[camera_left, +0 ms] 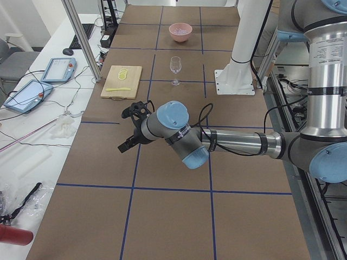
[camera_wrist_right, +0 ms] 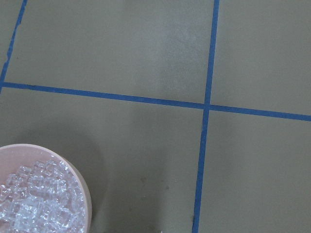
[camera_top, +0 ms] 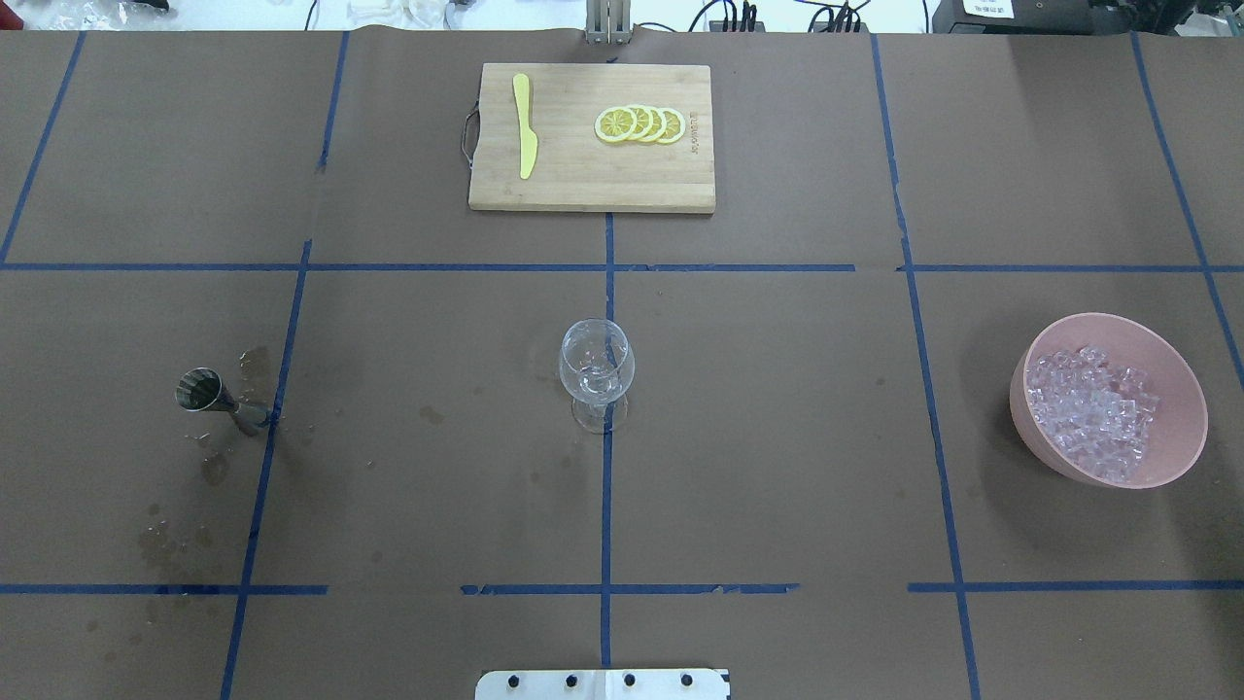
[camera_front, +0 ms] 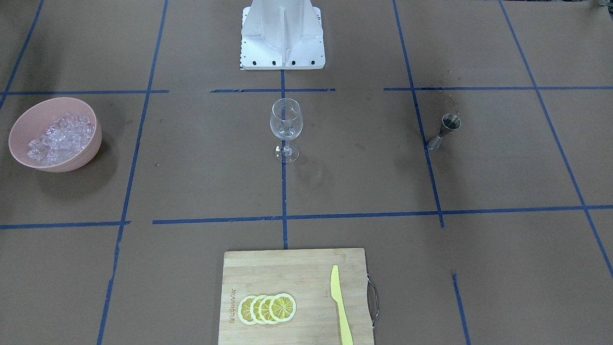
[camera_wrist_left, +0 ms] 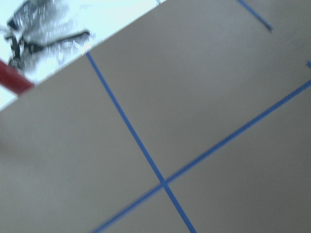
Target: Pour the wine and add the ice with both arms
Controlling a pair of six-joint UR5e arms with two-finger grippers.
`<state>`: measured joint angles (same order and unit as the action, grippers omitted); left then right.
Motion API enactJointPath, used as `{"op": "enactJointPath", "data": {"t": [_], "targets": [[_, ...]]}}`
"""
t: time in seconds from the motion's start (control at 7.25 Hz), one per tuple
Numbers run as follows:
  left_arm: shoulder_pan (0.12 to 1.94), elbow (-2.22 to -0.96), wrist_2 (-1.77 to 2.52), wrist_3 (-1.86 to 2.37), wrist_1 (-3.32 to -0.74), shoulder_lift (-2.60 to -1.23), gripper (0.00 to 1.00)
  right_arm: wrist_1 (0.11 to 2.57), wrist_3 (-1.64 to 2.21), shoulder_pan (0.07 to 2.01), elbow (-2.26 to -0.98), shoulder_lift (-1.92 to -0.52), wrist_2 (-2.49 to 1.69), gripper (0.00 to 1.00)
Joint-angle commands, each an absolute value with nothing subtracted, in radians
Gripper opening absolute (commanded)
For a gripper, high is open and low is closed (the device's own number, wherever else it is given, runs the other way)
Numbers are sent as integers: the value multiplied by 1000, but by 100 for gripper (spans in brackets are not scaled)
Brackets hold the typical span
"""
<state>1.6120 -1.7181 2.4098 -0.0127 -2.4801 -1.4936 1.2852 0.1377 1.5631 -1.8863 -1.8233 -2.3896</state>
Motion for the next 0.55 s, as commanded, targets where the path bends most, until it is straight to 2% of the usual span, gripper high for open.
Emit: {"op": "enactJointPath", "data": {"t": [0.0, 0.28, 0.41], "targets": [[1469, -1750, 2331, 220, -2683, -1490, 100, 1267, 137, 1562, -1896, -1818, -2390, 100], [1265, -1860, 2149, 479, -2735, -1455, 100, 1168, 159, 1562, -1893, -1825, -2393, 100], [1118, -1938, 1949, 591, -2765, -1384, 100, 1131, 181, 1562, -1893, -1825, -2393, 100]]}}
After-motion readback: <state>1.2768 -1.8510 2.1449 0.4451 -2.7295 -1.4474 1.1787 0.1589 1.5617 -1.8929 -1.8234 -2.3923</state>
